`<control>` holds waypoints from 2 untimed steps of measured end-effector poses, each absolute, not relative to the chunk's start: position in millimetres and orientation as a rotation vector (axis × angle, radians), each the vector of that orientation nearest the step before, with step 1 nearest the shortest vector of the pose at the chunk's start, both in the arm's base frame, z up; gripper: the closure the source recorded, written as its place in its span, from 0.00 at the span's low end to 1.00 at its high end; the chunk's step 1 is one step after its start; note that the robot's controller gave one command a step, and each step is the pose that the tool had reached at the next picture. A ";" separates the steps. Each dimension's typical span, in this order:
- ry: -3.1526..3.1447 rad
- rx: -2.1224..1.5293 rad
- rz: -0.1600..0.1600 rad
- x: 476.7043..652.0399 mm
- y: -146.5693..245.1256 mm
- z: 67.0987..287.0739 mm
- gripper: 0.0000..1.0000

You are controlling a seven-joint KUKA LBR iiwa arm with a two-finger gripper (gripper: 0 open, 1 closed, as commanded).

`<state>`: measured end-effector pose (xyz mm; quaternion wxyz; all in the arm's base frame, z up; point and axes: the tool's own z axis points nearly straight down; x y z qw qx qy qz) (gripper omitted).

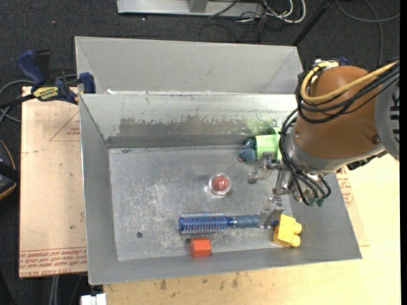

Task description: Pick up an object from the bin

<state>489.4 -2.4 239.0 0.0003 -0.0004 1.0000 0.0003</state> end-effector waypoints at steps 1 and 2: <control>3.137 -0.252 0.003 491.8 89.0 97.8 0.00; 3.133 -0.241 0.002 492.7 86.5 99.5 1.00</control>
Offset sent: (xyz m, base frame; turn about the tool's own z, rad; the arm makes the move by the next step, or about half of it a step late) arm 0.0034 0.0883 -0.1386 -0.1523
